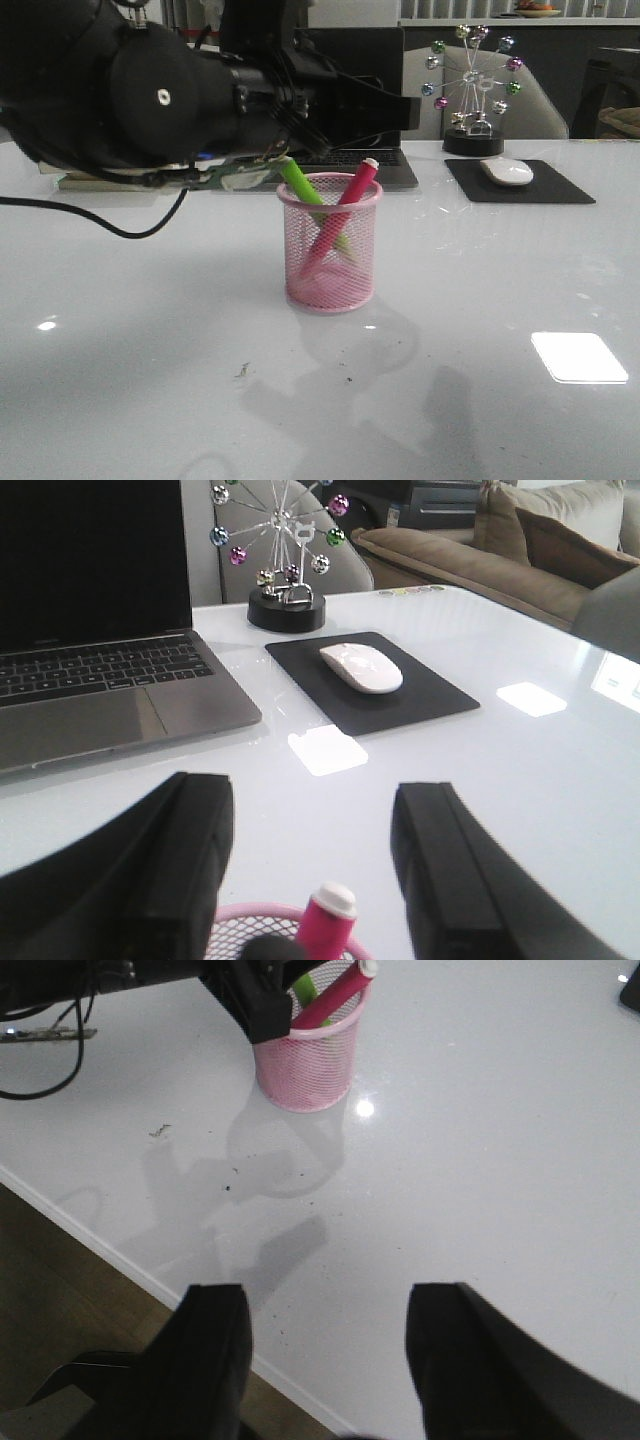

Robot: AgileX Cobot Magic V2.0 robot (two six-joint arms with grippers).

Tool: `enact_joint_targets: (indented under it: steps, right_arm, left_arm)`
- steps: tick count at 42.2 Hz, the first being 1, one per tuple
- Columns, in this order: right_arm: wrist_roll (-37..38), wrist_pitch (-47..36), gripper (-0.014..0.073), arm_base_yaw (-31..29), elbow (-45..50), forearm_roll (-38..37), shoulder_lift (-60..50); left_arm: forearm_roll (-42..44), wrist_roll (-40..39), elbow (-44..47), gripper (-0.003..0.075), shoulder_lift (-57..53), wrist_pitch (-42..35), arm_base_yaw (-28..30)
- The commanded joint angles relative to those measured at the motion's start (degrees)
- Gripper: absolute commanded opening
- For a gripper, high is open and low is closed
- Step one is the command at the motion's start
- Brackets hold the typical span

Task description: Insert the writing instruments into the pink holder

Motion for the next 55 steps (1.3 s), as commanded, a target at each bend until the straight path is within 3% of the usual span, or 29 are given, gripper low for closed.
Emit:
enact_joint_targets:
  steps: [1,3,13,16,22,29,44,55]
  right_arm:
    - [-0.1,-3.4,0.0468,0.0,-1.4,0.0,-0.2]
    - [-0.1,-3.4,0.0468,0.0,-1.4,0.0,-0.2]
    - [-0.1,-3.4,0.0468,0.0,-1.4,0.0,-0.2]
    - [-0.1,-3.4,0.0468,0.0,-1.4,0.0,-0.2]
    - [-0.1,-3.4,0.0468,0.0,-1.4,0.0,-0.2]
    - [-0.1,-4.2,0.0468,0.0,-1.4,0.0,-0.2]
    - [-2.2,-5.0,0.0468,0.0,-1.2,-0.4,-0.2]
    - [-3.6,-10.2,0.0468,0.0,4.0,-0.3,-1.1]
  left_arm:
    - [2.6,2.8,-1.8,0.0444,-7.5,2.8,0.5]
    - [2.6,4.4,-2.0,0.0444,-10.6,8.3,0.8]
    - [7.7,7.3,-5.3,0.0442,-27.3,52.9,4.5]
    - [10.1,7.3,-6.3,0.0442,-31.6,61.9,4.7]
    - [12.8,7.3,-6.2,0.0442,-39.4,72.0,4.7]
    - [12.8,7.3,-1.3,0.0442,-48.3,77.3,4.7]
    - [14.5,7.3,16.2,0.0442,-67.3,75.3,4.7]
    - [14.9,2.2,19.7,0.0410,-69.8,76.0,4.7]
